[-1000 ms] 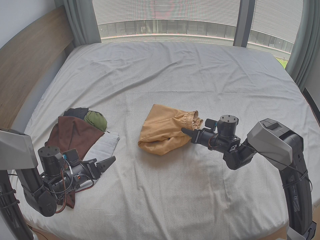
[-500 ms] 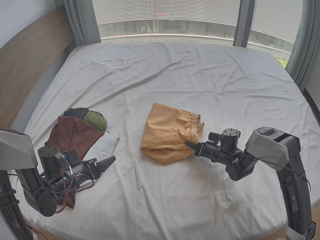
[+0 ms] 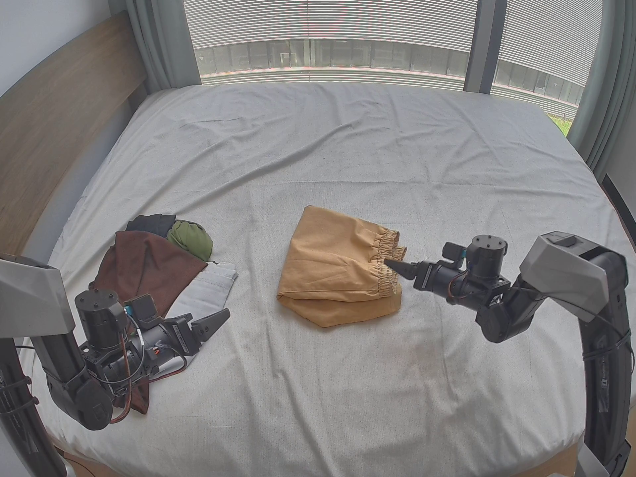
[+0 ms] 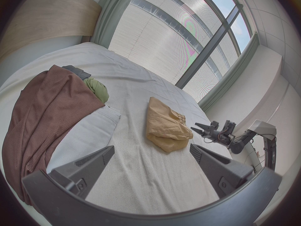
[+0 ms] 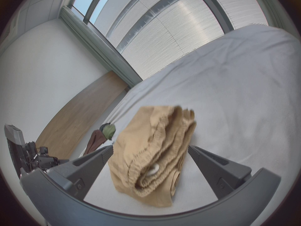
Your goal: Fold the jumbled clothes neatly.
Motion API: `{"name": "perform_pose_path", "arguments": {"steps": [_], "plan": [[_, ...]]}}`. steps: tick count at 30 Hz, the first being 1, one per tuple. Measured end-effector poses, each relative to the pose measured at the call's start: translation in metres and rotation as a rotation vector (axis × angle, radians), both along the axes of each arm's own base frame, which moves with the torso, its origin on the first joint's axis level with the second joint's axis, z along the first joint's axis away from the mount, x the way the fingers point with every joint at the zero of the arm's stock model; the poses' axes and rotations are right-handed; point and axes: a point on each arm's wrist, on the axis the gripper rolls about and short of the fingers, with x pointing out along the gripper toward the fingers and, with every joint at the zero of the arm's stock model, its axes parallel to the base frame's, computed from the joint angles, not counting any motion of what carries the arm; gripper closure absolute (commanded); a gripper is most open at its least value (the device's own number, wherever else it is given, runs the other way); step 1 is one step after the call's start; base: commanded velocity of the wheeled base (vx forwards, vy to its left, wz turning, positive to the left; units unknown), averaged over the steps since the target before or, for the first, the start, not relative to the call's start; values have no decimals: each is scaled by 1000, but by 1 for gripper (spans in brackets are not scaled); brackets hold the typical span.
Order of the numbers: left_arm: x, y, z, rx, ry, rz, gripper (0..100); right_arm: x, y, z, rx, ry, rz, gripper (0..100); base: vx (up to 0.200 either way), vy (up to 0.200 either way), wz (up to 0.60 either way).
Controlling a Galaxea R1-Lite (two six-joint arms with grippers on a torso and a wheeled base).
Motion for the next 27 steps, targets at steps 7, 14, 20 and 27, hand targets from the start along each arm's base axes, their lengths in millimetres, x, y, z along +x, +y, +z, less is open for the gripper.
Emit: {"name": "perform_pose_path", "arguments": {"steps": [7, 14, 20, 27], "plan": [[1, 0, 1, -1, -5, 0, 0, -3, -5, 47, 19, -89, -8, 0, 0, 0, 0], [2, 0, 1, -2, -8, 1, 0, -2, 30, 53, 27, -106, 62, 0, 0, 0, 0], [2, 1, 1, -2, -10, 4, 0, -2, 57, 30, 2, -70, 84, 0, 0, 0, 0], [2, 1, 1, -1, -9, 5, 0, 0, 61, -9, -51, -50, 56, 0, 0, 0, 0]]}}
